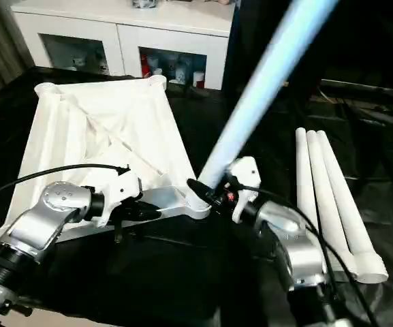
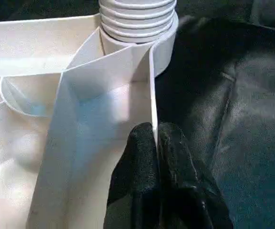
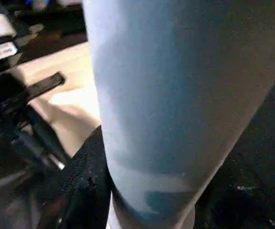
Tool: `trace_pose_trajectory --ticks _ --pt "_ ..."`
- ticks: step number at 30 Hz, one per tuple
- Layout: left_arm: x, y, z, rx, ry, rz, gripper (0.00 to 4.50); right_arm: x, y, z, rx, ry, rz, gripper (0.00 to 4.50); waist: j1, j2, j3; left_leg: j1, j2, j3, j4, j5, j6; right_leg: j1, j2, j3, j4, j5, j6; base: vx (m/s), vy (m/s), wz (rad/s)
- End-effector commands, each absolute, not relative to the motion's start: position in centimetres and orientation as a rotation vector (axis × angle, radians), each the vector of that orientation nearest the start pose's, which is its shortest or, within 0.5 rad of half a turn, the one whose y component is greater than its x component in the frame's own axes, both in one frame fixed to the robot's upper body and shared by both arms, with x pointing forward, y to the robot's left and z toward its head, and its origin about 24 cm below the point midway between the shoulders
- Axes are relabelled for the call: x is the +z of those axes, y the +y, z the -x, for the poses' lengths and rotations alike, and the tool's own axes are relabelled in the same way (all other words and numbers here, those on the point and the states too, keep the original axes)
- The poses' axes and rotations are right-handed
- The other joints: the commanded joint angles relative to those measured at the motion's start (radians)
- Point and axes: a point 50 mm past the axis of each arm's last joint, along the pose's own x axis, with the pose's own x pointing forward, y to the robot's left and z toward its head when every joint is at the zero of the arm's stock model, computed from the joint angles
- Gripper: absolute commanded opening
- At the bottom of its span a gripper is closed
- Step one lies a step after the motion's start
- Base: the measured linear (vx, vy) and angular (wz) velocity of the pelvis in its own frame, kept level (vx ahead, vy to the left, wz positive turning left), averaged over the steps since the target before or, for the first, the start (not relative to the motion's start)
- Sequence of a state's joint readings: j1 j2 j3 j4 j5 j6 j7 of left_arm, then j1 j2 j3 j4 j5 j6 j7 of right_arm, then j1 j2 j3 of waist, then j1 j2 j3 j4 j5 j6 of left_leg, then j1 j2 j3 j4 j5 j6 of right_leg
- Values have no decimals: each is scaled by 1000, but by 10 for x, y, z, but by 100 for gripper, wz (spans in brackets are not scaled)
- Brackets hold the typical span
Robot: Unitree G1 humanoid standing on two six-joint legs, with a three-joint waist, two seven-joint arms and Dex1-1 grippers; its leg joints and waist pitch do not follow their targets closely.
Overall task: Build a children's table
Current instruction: Insert table leg to table base
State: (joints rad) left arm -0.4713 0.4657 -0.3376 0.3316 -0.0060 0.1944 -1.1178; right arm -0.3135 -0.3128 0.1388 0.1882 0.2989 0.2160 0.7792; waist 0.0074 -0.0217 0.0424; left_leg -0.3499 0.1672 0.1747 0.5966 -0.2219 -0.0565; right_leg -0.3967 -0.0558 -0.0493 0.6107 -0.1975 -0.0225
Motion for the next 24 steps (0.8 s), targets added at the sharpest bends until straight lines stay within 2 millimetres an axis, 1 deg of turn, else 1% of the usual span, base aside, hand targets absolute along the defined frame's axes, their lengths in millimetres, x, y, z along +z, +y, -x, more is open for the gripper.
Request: trace_pose_trajectory --ticks 1,2,3,4,5,6,8,9,13,18,22,24 --pt "61 134 -292 -1359 423 -498 0 42 -141 -286 928 314 32 188 8 1 -49 -3 64 -20 -70 -106 66 53 -88 55 -71 -158 -232 0 0 0" --pt "61 134 -292 -1359 423 -498 0 42 -141 -286 928 314 32 188 9 1 -49 -3 64 -19 -69 -101 67 52 -88 56 -70 -148 -232 0 0 0" --pt "61 134 -291 -1363 423 -502 0 43 -140 -286 943 324 37 188 11 -2 -52 -2 64 -19 -68 -85 68 53 -88 56 -66 -117 -238 0 0 0" --pt "61 134 -290 -1366 425 -504 0 44 -139 -285 969 340 56 188 12 -1 -52 -4 64 -20 -68 -69 72 55 -88 55 -62 -88 -244 0 0 0" --pt "61 134 -290 -1366 425 -504 0 44 -139 -285 969 340 56 188 11 -2 -52 -4 64 -20 -68 -65 73 56 -87 54 -62 -80 -246 0 0 0" --pt "61 135 -289 -1370 429 -511 0 44 -138 -284 1005 362 66 188 13 -4 -53 -3 65 -20 -67 -70 73 57 -88 54 -60 -77 -252 0 0 0" --pt "62 135 -289 -1376 433 -519 0 45 -137 -283 1035 375 85 188 15 -5 -51 -2 65 -18 -67 -76 75 55 -89 54 -63 -91 -252 0 0 0" --pt "62 135 -289 -1376 433 -519 0 45 -137 -283 1035 375 85 188 16 -4 -50 -1 65 -18 -67 -78 74 54 -89 54 -64 -99 -250 0 0 0" --pt "64 134 -286 -1392 440 -525 0 47 -136 -286 1074 411 106 188 23 -4 -50 2 66 -18 -69 -88 58 53 -88 54 -64 -122 -245 0 0 0" --pt "64 133 -285 -1401 447 -533 0 49 -133 -288 1093 430 96 188 24 -6 -52 0 64 -18 -67 -69 56 56 -88 54 -60 -89 -247 0 0 0" --pt "64 133 -285 -1403 451 -536 0 46 -134 -287 1095 448 115 188 25 -6 -52 0 64 -18 -66 -73 54 56 -88 54 -61 -94 -247 0 0 0" --pt "63 133 -283 -1414 457 -528 0 43 -134 -285 1101 474 94 188 25 -6 -52 0 64 -18 -67 -75 52 56 -88 54 -61 -96 -247 0 0 0"
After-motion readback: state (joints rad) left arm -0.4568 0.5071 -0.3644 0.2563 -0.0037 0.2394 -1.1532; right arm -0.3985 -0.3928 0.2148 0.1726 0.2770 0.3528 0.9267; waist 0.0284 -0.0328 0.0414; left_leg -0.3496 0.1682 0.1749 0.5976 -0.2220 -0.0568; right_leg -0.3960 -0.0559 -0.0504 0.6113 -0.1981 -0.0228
